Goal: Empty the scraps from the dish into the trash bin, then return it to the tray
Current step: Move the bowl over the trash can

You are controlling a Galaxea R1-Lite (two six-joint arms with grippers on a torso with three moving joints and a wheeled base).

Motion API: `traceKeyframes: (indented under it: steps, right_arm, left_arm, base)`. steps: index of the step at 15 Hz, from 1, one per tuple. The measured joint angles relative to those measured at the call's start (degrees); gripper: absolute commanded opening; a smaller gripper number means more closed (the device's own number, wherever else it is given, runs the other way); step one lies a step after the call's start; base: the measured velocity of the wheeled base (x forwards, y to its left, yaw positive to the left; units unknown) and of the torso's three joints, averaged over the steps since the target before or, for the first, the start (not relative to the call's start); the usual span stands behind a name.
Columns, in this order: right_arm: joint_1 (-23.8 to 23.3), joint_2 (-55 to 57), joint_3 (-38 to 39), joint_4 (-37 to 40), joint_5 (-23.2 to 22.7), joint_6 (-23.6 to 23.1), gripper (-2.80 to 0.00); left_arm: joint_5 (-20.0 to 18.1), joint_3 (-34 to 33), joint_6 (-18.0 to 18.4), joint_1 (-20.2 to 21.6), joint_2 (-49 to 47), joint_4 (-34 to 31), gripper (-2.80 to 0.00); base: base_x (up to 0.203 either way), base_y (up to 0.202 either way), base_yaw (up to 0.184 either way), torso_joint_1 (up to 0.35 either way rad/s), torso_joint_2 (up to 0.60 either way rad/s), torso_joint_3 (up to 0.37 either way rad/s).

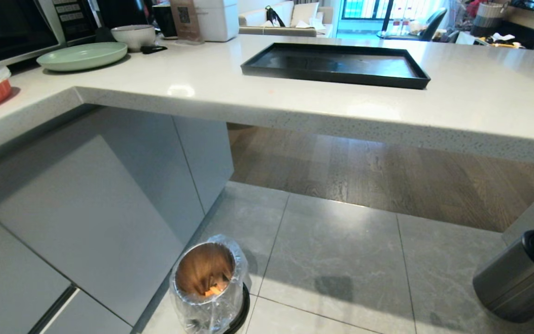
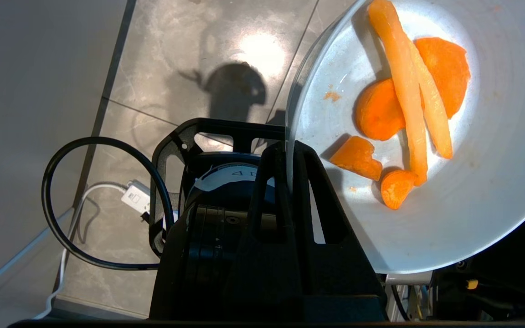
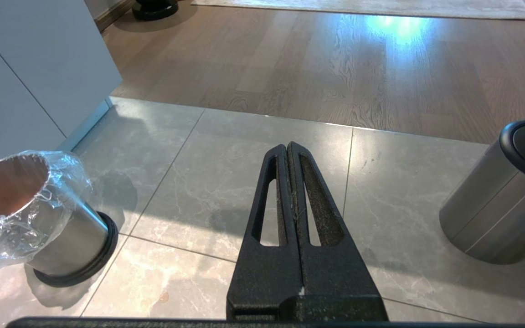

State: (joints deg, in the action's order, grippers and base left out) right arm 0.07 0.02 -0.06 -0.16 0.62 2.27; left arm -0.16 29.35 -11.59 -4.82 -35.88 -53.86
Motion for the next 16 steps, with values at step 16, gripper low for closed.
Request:
traceKeyframes:
  steps: [16]
  right_arm:
    - [0.0, 0.0, 0.0, 0.0, 0.0, 0.0, -2.8]
  left_arm:
    - [-0.4, -1.6, -1.8, -0.8, 1.3, 0.0, -2.8]
  base:
    - [0.0, 0.0, 0.0, 0.004, 0.0, -0.181]
